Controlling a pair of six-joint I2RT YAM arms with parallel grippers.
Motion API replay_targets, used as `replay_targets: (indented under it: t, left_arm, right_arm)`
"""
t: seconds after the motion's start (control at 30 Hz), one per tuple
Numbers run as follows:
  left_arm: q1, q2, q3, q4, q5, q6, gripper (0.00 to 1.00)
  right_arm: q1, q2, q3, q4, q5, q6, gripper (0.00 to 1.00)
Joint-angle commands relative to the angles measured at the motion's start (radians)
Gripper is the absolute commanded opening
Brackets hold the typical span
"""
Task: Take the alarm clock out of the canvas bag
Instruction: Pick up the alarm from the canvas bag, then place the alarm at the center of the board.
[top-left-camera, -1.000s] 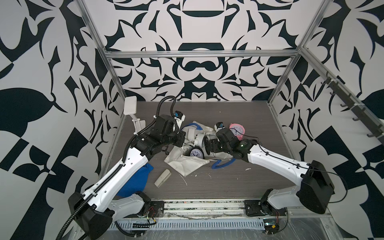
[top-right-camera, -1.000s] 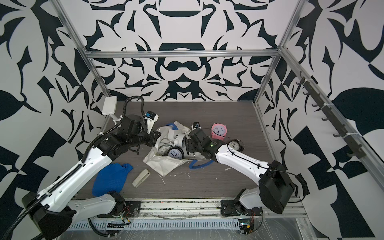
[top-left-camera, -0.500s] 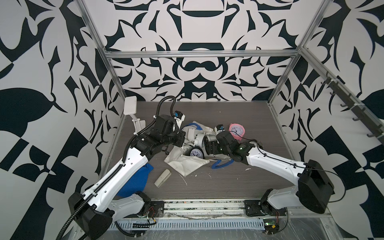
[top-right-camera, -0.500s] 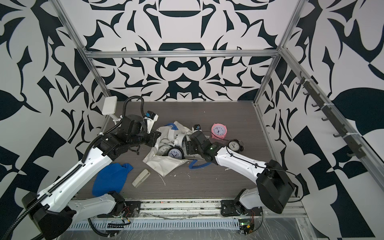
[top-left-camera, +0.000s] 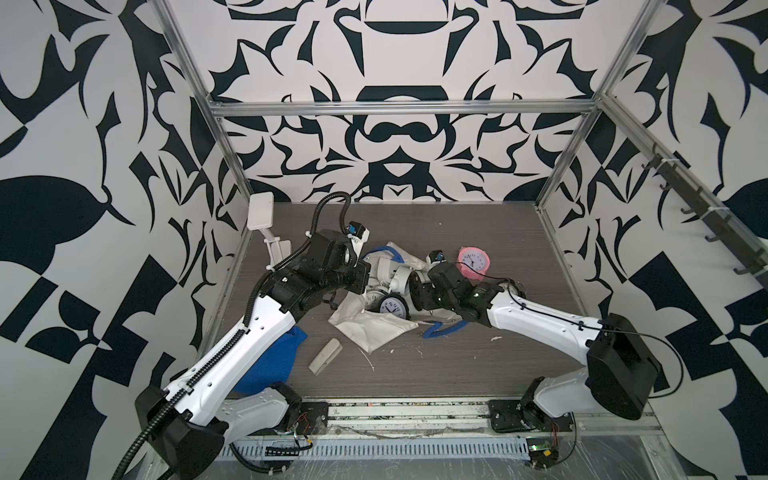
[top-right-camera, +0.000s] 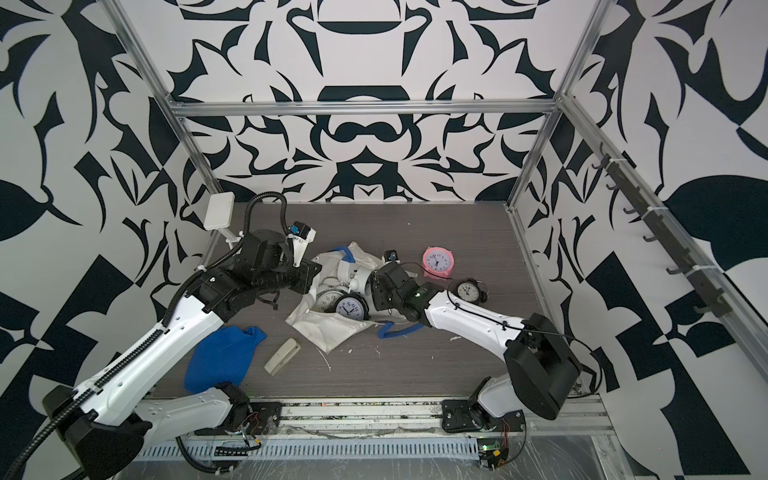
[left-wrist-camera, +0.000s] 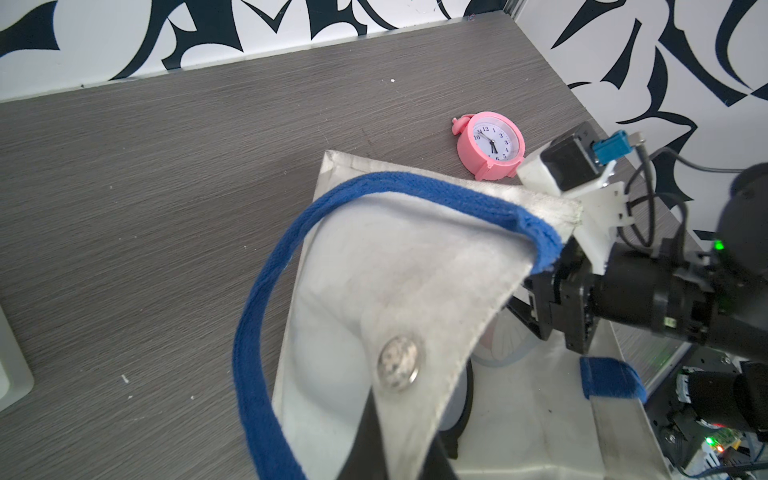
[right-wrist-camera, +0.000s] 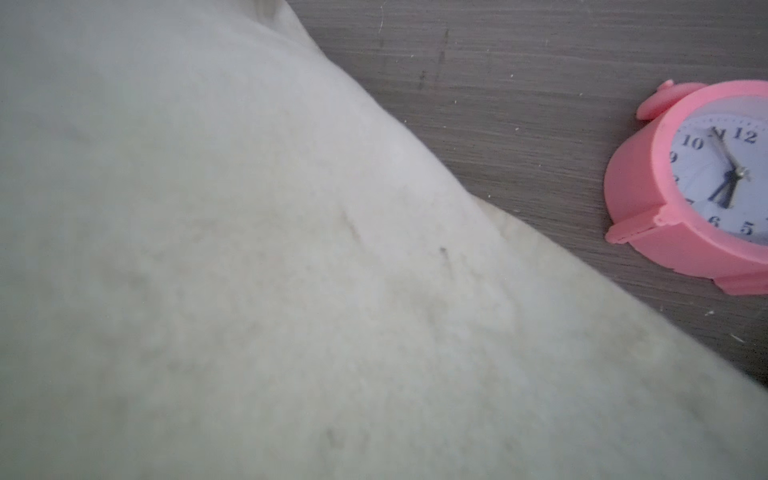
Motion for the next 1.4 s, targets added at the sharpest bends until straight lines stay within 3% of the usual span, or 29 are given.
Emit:
replay_targets:
  t: [0.0,0.37,0.57,0.77,1.03,1.37]
  left_arm:
    - [-0.002,-0.041,0.005,0.102,-0.003,-0.001,0.0]
    - [0.001,-0.064,0.0,0.104,-0.248,-0.044,0.0]
    - [0.013,-0.074,0.001,0.089,-0.328,-0.06,0.0]
    - [0.05,-0.087,0.001,0.087,-0.338,-0.085,0.0]
    - [0.106,-0.079,0.003,0.08,-0.317,-0.124,0.0]
    - [0.171,-0.056,0.006,0.071,-0.259,-0.172,0.0]
  right_arm:
    - [0.002,-0.089,0.081,-0.038,0.007,-0.039,0.47]
    - [0.002,-0.238,0.229,-0.265,-0.25,-0.13,0.44]
    - [0.002,-0.347,0.282,-0.36,-0.25,-0.15,0.44]
    - [0.002,-0.421,0.37,-0.557,-0.078,-0.194,0.44]
    - [0.002,-0.413,0.434,-0.856,0.264,-0.175,0.43]
    - [0.002,-0.289,0.364,-0.973,0.366,-0.077,0.41]
